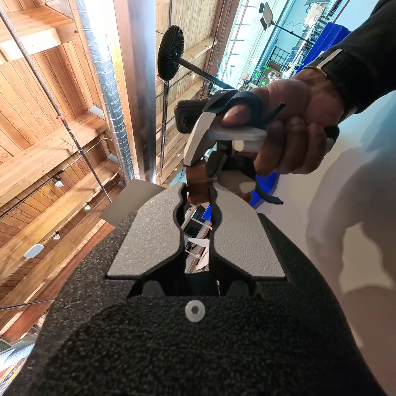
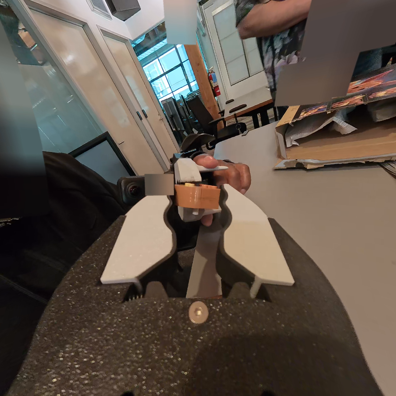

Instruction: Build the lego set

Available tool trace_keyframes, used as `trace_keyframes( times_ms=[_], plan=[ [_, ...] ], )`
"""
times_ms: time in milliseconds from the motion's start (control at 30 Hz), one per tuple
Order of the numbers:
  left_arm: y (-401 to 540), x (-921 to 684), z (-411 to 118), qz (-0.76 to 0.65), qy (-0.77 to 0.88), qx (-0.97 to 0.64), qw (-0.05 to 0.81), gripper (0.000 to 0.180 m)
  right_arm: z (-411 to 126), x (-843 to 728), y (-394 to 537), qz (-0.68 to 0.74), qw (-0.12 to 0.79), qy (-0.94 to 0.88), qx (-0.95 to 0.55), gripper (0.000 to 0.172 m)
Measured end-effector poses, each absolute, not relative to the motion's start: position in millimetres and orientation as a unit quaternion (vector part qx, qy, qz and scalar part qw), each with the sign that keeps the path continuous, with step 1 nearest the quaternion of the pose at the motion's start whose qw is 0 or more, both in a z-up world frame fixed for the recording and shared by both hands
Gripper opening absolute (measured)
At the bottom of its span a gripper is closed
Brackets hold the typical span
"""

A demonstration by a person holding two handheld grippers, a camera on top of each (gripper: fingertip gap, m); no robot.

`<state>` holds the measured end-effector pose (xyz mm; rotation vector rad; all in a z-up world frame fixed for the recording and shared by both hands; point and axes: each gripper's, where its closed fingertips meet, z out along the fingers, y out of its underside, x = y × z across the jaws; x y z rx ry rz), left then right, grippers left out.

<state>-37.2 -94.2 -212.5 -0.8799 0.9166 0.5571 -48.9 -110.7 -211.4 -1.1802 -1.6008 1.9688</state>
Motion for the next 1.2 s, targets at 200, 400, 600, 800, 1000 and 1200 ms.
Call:
trace_keyframes(
  times_ms=[200,400,600,800,1000,1200],
  plan=[
    [-94.0,-38.6,-210.9,0.259,0.420,-0.404,0.770,0.019,-209.5,-50.0,-111.1,0.695,0.175,-0.566,-0.408,0.040],
    [-91.2,-45.1,-206.8,0.270,0.400,-0.413,0.772,0.019,-203.2,-49.0,-106.5,0.684,0.198,-0.571,-0.407,0.047],
    [-92.3,-46.5,-206.1,0.277,0.400,-0.410,0.772,0.019,-206.1,-52.6,-103.9,0.668,0.196,-0.581,-0.422,0.046],
    [-95.5,-44.5,-207.1,0.288,0.412,-0.398,0.767,0.019,-208.5,-50.9,-108.8,0.668,0.180,-0.593,-0.412,0.039],
    [-98.6,-40.7,-208.7,0.287,0.423,-0.390,0.766,0.019,-210.4,-47.5,-111.5,0.667,0.169,-0.605,-0.400,0.038],
    [-95.0,-43.9,-209.5,0.277,0.412,-0.414,0.763,0.018,-210.4,-49.8,-108.0,0.673,0.170,-0.597,-0.403,0.039]
  ],
)
